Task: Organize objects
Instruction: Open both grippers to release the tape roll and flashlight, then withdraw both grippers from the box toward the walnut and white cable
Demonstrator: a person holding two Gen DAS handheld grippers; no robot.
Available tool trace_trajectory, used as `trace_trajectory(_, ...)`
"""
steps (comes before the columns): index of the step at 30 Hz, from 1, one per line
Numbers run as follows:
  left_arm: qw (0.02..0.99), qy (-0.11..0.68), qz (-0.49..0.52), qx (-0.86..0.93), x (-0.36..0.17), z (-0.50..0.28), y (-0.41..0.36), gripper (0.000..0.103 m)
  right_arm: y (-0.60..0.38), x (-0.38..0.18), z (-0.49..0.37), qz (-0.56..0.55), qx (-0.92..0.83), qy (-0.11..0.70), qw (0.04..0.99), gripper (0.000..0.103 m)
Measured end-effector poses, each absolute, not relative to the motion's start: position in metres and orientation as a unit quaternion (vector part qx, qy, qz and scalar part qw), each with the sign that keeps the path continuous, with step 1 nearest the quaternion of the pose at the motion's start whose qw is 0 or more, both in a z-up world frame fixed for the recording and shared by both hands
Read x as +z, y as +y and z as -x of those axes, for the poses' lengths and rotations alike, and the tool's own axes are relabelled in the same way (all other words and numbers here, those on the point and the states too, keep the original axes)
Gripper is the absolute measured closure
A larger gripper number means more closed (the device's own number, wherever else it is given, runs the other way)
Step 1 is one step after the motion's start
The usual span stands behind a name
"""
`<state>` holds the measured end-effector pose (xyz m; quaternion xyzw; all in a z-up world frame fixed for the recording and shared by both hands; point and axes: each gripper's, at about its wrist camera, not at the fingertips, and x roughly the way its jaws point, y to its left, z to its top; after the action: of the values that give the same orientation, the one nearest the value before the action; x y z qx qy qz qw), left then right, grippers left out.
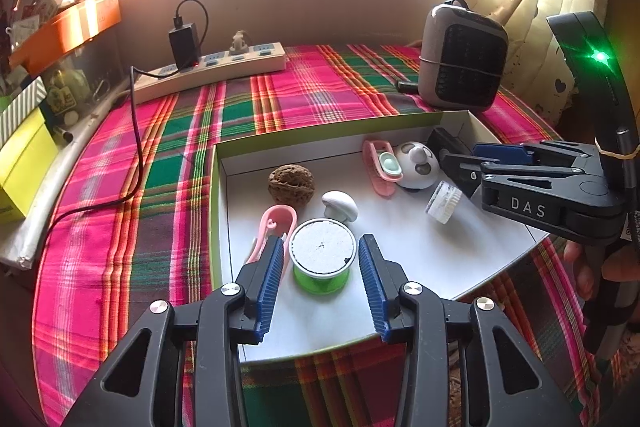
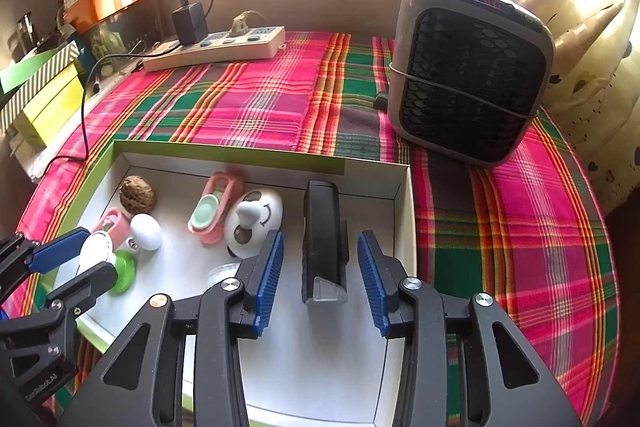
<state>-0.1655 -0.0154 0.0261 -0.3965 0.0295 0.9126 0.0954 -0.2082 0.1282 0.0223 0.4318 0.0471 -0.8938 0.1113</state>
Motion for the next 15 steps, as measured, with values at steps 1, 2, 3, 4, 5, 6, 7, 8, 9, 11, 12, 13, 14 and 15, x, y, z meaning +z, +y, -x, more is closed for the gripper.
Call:
trace_trajectory(1, 0.095, 0.030, 0.395, 0.913, 0.027, 0.163, -0.016, 0.066, 0.128, 0.023, 0.207, -0.432, -0.894, 0.048, 0.111, 0.063)
trace_trajectory(2, 0.096, 0.030, 0.394, 0.914, 0.028, 0.162, -0.015, 0.066, 0.128, 0.023, 0.205, -0.431, -0.894, 0.048, 0.110, 0.062)
trace_trajectory(3, 0.094, 0.030, 0.393, 0.914, 0.029, 0.160, -0.015, 0.066, 0.128, 0.023, 0.205, -0.431, -0.895, 0.048, 0.109, 0.062)
trace_trajectory(4, 0.094, 0.031, 0.393, 0.914, 0.031, 0.159, -0.015, 0.065, 0.128, 0.024, 0.203, -0.430, -0.895, 0.048, 0.108, 0.061)
trace_trajectory(5, 0.093, 0.031, 0.392, 0.915, 0.032, 0.157, -0.015, 0.065, 0.129, 0.025, 0.202, -0.428, -0.896, 0.047, 0.106, 0.059)
trace_trajectory(6, 0.091, 0.029, 0.390, 0.916, 0.034, 0.155, -0.016, 0.065, 0.129, 0.027, 0.200, -0.426, -0.897, 0.046, 0.105, 0.058)
trace_trajectory(7, 0.092, 0.029, 0.388, 0.917, 0.035, 0.152, -0.016, 0.065, 0.130, 0.028, 0.199, -0.424, -0.898, 0.044, 0.105, 0.058)
trace_trajectory(8, 0.091, 0.028, 0.386, 0.918, 0.037, 0.150, -0.017, 0.065, 0.130, 0.030, 0.196, -0.422, -0.899, 0.044, 0.105, 0.058)
trace_trajectory(9, 0.089, 0.029, 0.384, 0.919, 0.038, 0.148, -0.017, 0.065, 0.129, 0.031, 0.194, -0.420, -0.900, 0.044, 0.105, 0.058)
trace_trajectory(11, 0.087, 0.032, 0.381, 0.920, 0.041, 0.144, -0.016, 0.065, 0.130, 0.033, 0.190, -0.417, -0.902, 0.045, 0.105, 0.058)
trace_trajectory(12, 0.086, 0.032, 0.380, 0.921, 0.041, 0.142, -0.016, 0.065, 0.130, 0.034, 0.187, -0.416, -0.902, 0.044, 0.106, 0.058)
trace_trajectory(13, 0.086, 0.033, 0.379, 0.921, 0.042, 0.140, -0.016, 0.065, 0.130, 0.035, 0.184, -0.415, -0.902, 0.043, 0.108, 0.058)
trace_trajectory(14, 0.086, 0.032, 0.378, 0.921, 0.043, 0.138, -0.016, 0.065, 0.130, 0.036, 0.182, -0.414, -0.903, 0.043, 0.109, 0.058)
trace_trajectory(15, 0.085, 0.033, 0.376, 0.922, 0.044, 0.136, -0.016, 0.065, 0.130, 0.037, 0.179, -0.412, -0.904, 0.043, 0.109, 0.058)
